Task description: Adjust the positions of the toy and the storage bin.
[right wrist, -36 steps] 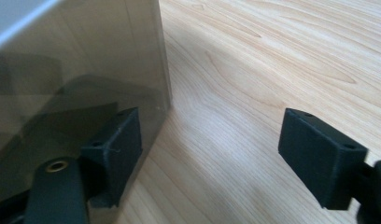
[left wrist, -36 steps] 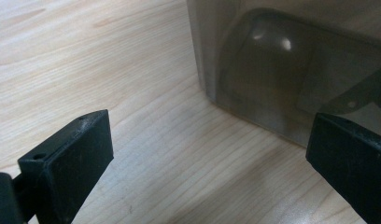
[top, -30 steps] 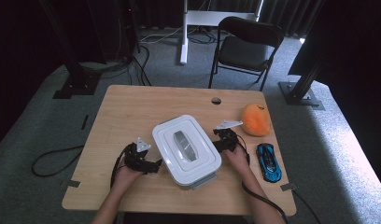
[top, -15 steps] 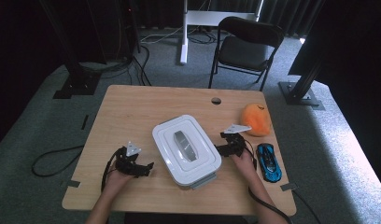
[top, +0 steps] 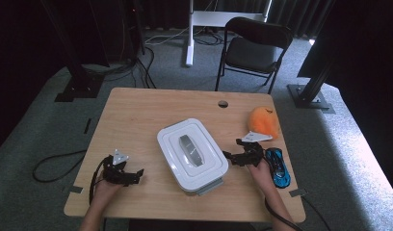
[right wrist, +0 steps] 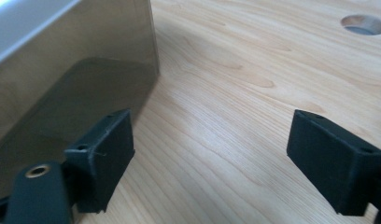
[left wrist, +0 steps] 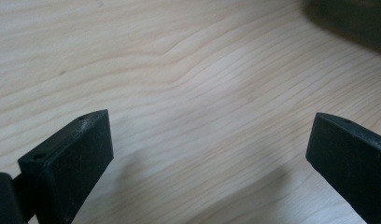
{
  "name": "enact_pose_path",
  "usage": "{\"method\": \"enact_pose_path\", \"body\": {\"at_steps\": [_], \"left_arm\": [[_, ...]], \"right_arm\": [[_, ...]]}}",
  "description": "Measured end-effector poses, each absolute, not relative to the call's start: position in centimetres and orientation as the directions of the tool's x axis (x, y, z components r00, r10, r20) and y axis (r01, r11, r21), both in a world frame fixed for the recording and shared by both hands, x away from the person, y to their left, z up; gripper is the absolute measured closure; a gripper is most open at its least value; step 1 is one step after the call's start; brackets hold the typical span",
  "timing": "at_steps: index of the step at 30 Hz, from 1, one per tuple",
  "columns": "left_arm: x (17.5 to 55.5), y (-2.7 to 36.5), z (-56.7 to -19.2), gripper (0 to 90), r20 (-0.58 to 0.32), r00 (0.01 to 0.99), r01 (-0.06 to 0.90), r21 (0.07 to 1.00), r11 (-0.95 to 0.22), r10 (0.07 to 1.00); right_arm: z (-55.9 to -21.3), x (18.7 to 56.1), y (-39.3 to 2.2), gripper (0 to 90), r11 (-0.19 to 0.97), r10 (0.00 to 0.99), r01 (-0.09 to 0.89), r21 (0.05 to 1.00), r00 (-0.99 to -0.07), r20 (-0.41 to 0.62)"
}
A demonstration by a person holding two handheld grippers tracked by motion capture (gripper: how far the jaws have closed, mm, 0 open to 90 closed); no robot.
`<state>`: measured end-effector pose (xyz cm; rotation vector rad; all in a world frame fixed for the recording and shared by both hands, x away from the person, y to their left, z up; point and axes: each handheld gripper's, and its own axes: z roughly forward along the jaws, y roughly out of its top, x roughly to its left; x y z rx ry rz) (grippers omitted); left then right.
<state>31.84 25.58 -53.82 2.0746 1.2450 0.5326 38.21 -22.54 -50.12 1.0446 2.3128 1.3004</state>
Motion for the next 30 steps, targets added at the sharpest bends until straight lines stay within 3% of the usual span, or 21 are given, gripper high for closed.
{"method": "enact_pose_path", "body": {"at_steps": [17,25,30], "left_arm": [[31.7,27.5,-54.6,1.1,0.003,0.437,0.653,0.687,-0.319,0.900],[31.8,27.5,-54.6,1.1,0.012,0.430,0.654,0.686,-0.321,0.903],[31.8,27.5,-54.6,1.1,0.013,0.428,0.654,0.685,-0.319,0.904]], "right_arm": [[-45.7,36.0,-25.1,13.9,0.223,0.747,0.436,0.872,-0.651,0.135],[-42.4,35.3,-23.9,13.5,0.154,0.744,0.437,0.886,-0.641,0.187],[-41.6,35.1,-22.0,12.4,0.191,0.708,0.431,0.882,-0.683,0.181]]}}
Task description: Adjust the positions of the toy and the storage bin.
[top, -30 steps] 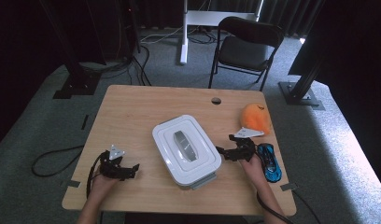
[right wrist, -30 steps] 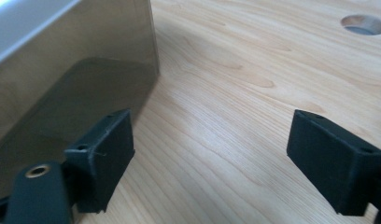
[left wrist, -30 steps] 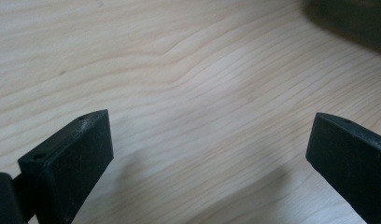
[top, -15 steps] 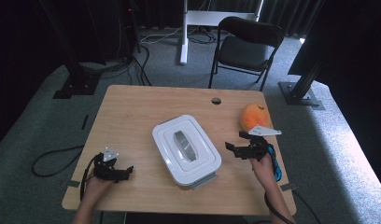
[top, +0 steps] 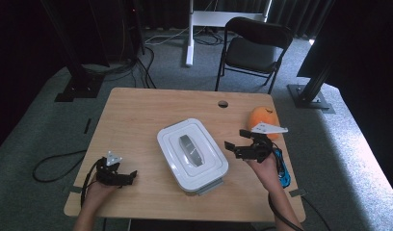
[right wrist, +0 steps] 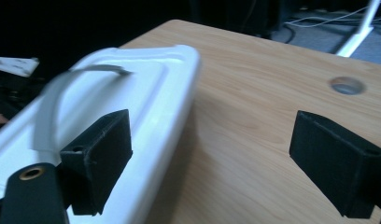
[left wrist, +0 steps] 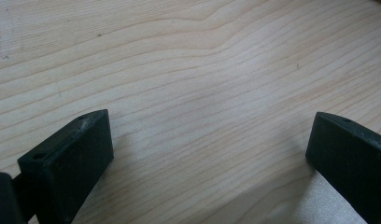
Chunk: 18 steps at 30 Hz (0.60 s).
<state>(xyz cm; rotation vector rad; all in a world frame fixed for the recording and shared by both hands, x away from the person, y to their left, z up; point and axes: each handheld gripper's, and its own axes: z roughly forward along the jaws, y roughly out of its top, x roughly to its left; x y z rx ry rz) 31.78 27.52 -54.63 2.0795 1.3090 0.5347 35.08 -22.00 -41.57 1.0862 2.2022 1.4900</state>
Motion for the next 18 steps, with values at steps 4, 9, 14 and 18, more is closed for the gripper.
{"method": "enact_pose_path", "body": {"at_steps": [4,9,14,18], "left_arm": [[31.7,27.5,-54.6,1.1,0.015,0.422,0.656,0.685,-0.317,0.906],[31.6,27.5,-54.6,1.1,0.014,0.416,0.659,0.684,-0.312,0.909],[31.6,27.5,-54.6,1.1,0.014,0.416,0.660,0.684,-0.312,0.909],[31.6,27.5,-54.6,1.1,0.014,0.416,0.660,0.684,-0.312,0.909]], "right_arm": [[-41.0,34.7,-20.6,12.4,0.200,0.686,0.423,0.884,-0.705,0.183],[-40.1,33.8,-17.1,12.3,0.254,0.632,0.401,0.880,-0.758,0.163],[-40.0,33.6,-14.6,12.3,0.282,0.598,0.398,0.873,-0.784,0.165],[-40.1,33.7,-13.1,12.5,0.308,0.596,0.407,0.860,-0.787,0.159]]}}
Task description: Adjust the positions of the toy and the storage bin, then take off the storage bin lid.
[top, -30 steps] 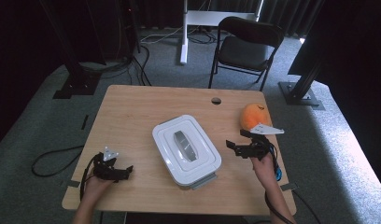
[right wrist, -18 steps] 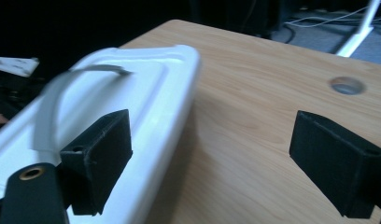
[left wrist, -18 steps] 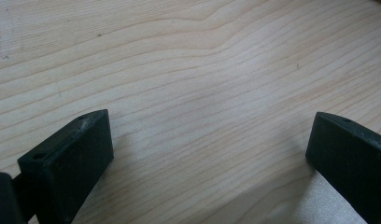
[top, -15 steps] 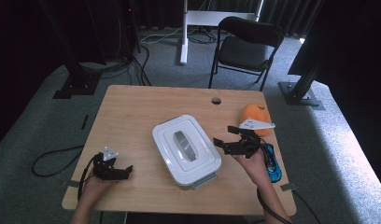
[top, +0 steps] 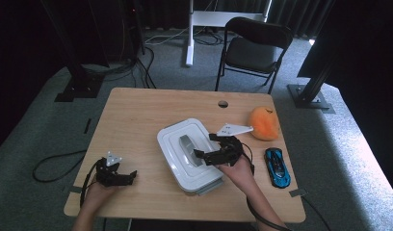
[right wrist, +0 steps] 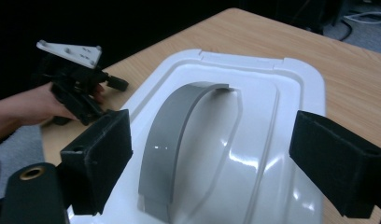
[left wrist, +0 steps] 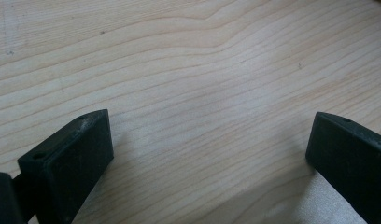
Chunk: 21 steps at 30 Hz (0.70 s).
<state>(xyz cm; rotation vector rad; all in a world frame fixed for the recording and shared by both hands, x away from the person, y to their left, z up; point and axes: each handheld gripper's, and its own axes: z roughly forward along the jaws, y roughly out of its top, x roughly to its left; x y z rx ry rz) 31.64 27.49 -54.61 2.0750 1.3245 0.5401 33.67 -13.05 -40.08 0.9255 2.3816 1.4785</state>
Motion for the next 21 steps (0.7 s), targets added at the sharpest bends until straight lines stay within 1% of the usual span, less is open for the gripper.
{"method": "enact_pose_path", "body": {"at_steps": [4,8,10,12,15,21], "left_arm": [[31.6,27.5,-54.6,1.1,0.014,0.416,0.660,0.683,-0.312,0.909],[31.6,27.4,-54.6,1.1,0.014,0.411,0.662,0.683,-0.309,0.911],[31.6,27.3,-54.6,1.1,0.014,0.401,0.666,0.682,-0.302,0.916],[31.5,27.2,-54.6,1.1,0.014,0.390,0.671,0.680,-0.294,0.921],[31.5,27.0,-54.6,1.1,0.014,0.376,0.674,0.682,-0.284,0.926],[31.5,26.8,-54.6,1.1,0.012,0.362,0.678,0.683,-0.272,0.932]], "right_arm": [[-40.3,33.8,-12.1,12.3,0.327,0.595,0.417,0.848,-0.788,0.157],[-40.3,33.8,-12.0,12.3,0.328,0.604,0.422,0.845,-0.782,0.156],[-40.6,34.0,-11.5,11.8,0.353,0.602,0.432,0.830,-0.784,0.152],[-40.6,33.9,-11.3,11.9,0.365,0.619,0.427,0.827,-0.775,0.127],[-40.7,33.9,-11.0,12.3,0.389,0.630,0.441,0.809,-0.768,0.115],[-40.8,33.8,-11.0,13.8,0.386,0.646,0.468,0.795,-0.752,0.129]]}}
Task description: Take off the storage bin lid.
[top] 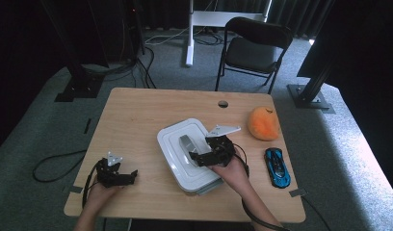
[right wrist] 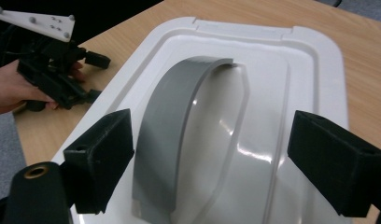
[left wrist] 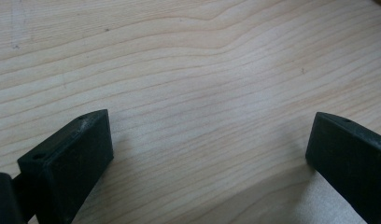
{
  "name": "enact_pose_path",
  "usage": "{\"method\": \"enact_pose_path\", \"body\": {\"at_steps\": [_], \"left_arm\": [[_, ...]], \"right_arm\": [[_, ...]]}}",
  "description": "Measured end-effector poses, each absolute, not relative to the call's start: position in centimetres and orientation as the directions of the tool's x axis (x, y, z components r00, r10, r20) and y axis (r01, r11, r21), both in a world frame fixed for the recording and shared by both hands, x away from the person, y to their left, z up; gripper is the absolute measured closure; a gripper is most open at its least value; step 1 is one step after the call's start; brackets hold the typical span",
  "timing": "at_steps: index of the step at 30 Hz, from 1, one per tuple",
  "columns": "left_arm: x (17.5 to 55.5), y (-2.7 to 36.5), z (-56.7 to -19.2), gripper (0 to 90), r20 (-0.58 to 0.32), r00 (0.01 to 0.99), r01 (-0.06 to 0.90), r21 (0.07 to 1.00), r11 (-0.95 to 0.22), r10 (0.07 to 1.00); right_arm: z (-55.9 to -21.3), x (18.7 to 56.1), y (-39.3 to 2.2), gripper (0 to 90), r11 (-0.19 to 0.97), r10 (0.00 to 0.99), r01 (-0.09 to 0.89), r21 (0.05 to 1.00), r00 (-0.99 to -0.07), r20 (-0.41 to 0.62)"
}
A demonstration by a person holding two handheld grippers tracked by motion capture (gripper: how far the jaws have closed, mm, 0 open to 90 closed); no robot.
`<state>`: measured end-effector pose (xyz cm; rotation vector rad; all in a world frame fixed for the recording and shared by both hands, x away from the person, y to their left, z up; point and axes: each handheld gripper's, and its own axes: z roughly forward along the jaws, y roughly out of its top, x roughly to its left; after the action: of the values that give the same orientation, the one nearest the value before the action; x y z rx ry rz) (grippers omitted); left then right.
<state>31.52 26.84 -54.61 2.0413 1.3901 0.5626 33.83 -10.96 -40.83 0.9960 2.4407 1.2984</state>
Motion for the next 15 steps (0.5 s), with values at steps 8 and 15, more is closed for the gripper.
{"method": "enact_pose_path", "body": {"at_steps": [8,15], "left_arm": [[31.5,27.0,-54.6,1.0,0.014,0.389,0.669,0.683,-0.293,0.921],[31.4,27.1,-54.6,1.0,0.013,0.411,0.661,0.684,-0.308,0.912]], "right_arm": [[-41.0,33.3,-10.6,17.0,0.393,0.654,0.475,0.787,-0.746,0.124],[-40.8,32.9,-9.7,24.4,0.410,0.653,0.461,0.787,-0.751,0.100]]}}
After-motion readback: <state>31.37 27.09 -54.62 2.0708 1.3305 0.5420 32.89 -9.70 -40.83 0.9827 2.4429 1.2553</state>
